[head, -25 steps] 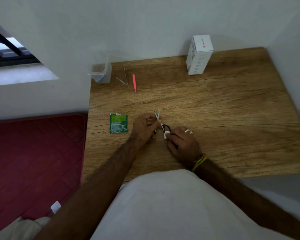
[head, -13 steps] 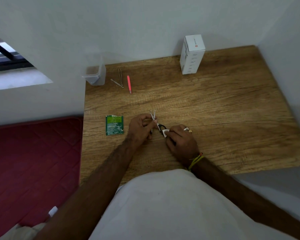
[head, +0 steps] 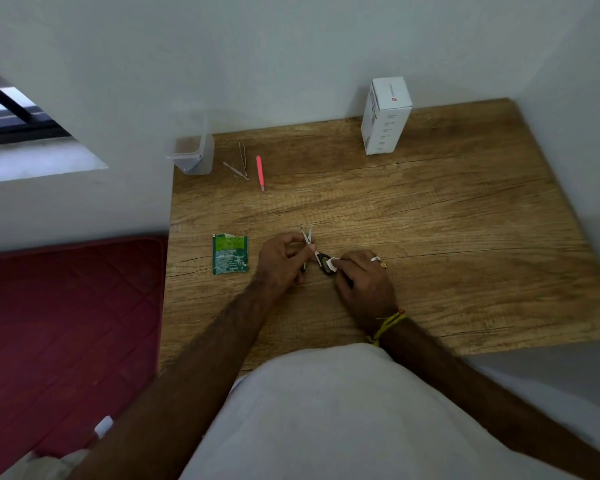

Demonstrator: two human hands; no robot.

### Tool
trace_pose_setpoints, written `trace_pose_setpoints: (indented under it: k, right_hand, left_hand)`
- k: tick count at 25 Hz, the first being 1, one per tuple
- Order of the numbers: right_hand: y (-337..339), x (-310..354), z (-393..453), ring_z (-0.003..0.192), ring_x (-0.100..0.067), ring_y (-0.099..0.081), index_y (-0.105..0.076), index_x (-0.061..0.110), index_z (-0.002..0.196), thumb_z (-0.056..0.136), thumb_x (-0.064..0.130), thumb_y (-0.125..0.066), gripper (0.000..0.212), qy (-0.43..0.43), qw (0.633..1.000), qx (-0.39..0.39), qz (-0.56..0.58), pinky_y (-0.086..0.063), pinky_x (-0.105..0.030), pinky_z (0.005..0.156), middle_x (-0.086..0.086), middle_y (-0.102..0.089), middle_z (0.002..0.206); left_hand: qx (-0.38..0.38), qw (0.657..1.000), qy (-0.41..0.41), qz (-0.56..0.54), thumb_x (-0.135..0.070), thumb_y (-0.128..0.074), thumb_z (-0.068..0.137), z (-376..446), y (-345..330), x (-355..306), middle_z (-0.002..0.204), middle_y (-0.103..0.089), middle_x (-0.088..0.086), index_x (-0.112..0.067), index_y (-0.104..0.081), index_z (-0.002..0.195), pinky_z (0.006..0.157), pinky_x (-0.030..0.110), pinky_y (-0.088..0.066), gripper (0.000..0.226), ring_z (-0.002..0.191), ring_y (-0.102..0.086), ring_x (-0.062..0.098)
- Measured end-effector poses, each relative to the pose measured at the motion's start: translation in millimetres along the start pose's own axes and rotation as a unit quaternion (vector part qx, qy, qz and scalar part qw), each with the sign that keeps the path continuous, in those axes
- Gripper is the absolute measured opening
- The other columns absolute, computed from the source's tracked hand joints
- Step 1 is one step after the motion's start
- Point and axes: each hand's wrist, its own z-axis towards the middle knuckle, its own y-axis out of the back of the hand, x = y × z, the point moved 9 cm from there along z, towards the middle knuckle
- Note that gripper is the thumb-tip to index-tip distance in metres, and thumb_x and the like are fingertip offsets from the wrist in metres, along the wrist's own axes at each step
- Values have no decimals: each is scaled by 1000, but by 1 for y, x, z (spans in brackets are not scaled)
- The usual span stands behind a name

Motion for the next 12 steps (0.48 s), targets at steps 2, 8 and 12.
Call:
trace_pose_setpoints:
  k: [2, 8, 12]
  right_hand:
    - [-1, 0, 2, 87, -27, -60, -71, 3, 100, 90, 14, -55, 22, -4, 1000, 6, -4, -49, -40, 80, -10, -67, 93]
    - [2, -6, 7, 92, -22, -58, -71, 2, 100, 89, 11, -60, 18, -40, 999, -23, 13, -47, -37, 83, -10, -68, 96]
    - [3, -9, 11, 94, -24, -59, -71, 2, 102, 89, 9, -62, 18, -78, 996, -41, 26, -47, -36, 84, -10, -68, 97]
  left_hand:
    - [2, 1000, 0, -1, -15, -69, 94, 0, 0, 0, 86, -76, 13, -1, -66, 114, 36, 18, -42, 24, 33, -52, 8]
    - [12, 1000, 5, 4, -16, -69, 94, 0, -1, -1, 88, -77, 10, -2, -66, 115, 36, 19, -42, 25, 34, -53, 9]
    - [3, 1000, 8, 11, -17, -70, 93, 1, 1, 0, 89, -77, 10, -3, -65, 117, 36, 19, -42, 29, 34, -53, 8]
